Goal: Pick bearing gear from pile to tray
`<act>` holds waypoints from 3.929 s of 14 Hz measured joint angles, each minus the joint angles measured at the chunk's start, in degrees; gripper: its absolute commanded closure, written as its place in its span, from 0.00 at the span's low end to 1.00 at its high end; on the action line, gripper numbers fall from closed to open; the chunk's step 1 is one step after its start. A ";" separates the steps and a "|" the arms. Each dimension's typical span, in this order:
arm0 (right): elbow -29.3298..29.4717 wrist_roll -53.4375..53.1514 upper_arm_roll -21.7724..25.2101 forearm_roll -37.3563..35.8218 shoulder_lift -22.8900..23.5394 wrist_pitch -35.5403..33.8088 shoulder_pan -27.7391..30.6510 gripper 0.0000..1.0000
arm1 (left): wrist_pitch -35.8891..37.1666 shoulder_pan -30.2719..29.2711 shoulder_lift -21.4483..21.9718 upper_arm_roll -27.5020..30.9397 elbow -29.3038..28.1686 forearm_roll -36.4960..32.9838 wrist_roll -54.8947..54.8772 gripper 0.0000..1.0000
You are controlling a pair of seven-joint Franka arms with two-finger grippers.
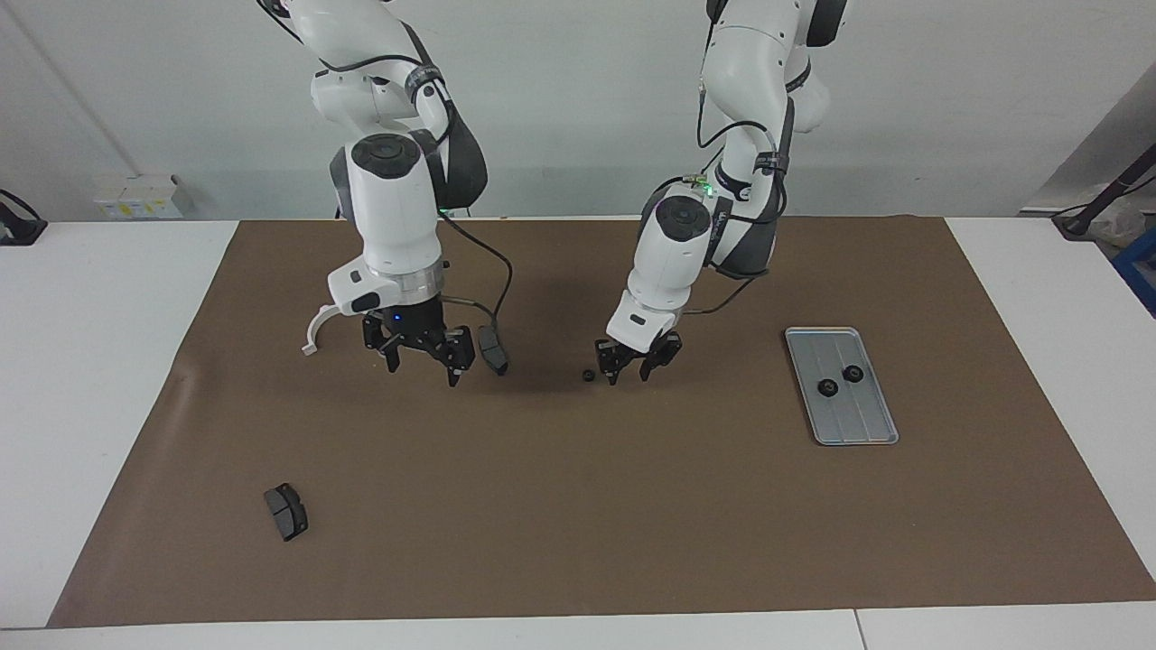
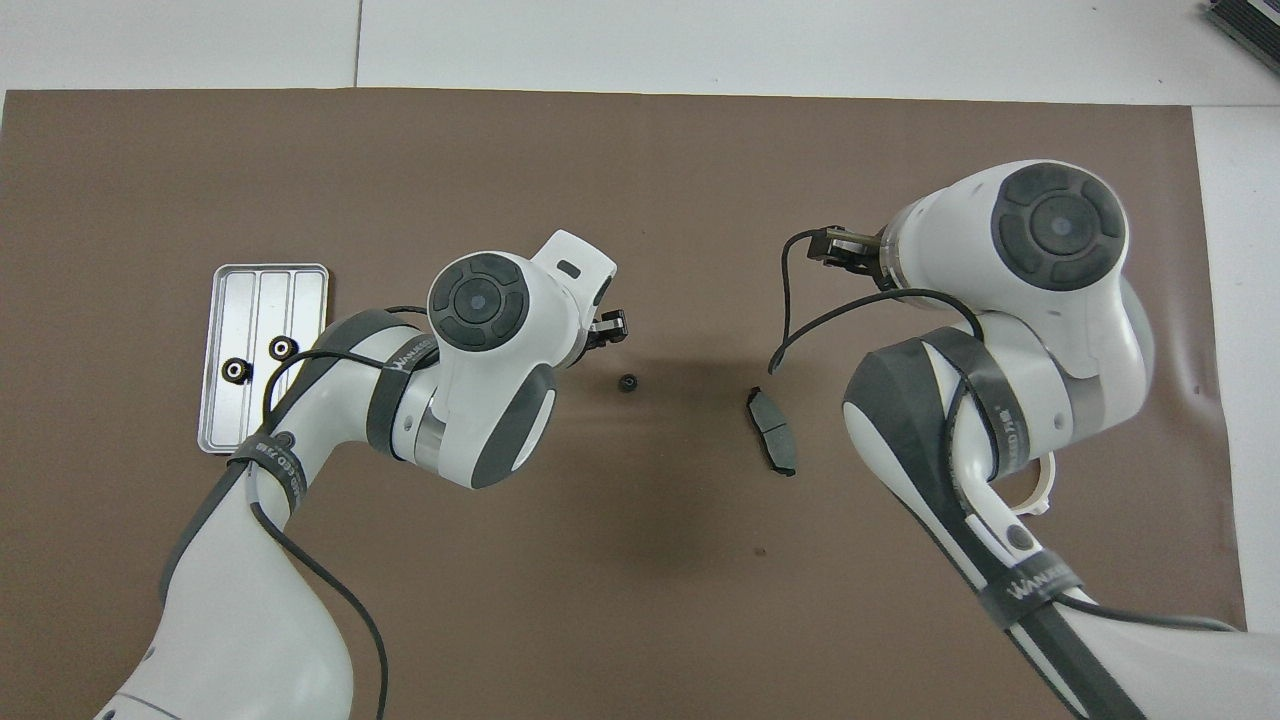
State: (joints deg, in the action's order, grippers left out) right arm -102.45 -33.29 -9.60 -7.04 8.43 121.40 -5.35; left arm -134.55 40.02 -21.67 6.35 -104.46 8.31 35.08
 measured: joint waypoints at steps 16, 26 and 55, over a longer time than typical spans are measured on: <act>5.81 25.07 2.45 7.42 -8.82 -21.94 10.33 0.00 | -3.04 4.98 -4.48 0.08 0.12 0.00 1.82 0.59; 9.29 25.15 8.44 7.43 -7.75 -26.75 3.06 0.00 | -3.08 5.00 -4.52 0.11 0.12 0.00 1.82 0.72; 9.07 25.15 8.57 7.43 -7.58 -26.76 3.00 0.00 | 20.74 -28.26 9.13 6.93 -7.11 -0.04 -44.11 0.60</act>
State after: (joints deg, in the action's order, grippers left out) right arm -93.38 -8.14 -1.03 0.38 0.85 94.64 -2.35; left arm -113.82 11.76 -12.54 13.28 -111.57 8.27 -9.03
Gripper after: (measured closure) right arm 0.000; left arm 0.722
